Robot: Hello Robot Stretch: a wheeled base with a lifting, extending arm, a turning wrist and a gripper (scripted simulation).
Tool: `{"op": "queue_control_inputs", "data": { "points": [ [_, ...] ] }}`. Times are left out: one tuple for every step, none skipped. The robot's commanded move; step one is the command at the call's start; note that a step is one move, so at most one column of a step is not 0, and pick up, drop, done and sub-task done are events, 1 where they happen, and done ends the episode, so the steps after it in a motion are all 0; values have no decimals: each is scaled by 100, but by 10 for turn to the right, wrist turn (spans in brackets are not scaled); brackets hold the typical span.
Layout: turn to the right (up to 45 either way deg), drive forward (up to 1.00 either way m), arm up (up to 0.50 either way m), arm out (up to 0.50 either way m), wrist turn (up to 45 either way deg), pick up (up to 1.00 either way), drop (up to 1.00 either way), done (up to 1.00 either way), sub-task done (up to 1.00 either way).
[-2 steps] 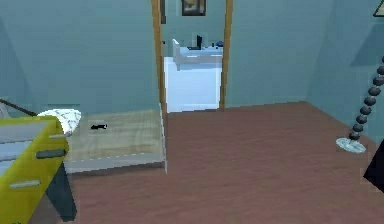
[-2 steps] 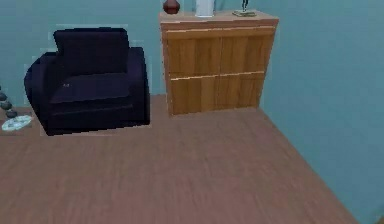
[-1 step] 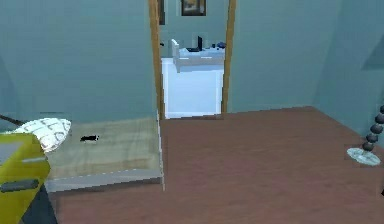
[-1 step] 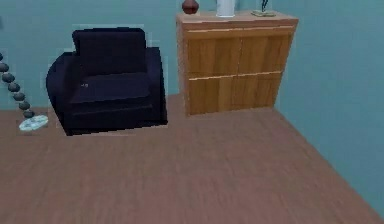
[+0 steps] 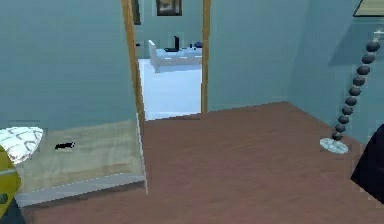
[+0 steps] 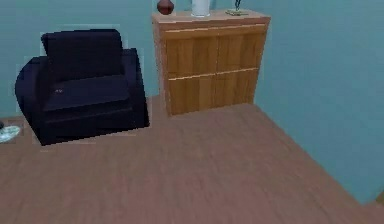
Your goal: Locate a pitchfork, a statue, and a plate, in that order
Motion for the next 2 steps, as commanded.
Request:
{"op": "queue_control_inputs", "data": {
  "points": [
    [0,100,0,0,0,0,0,0,0],
    [30,0,0,0,0,0,0,0,0]
  ]
}}
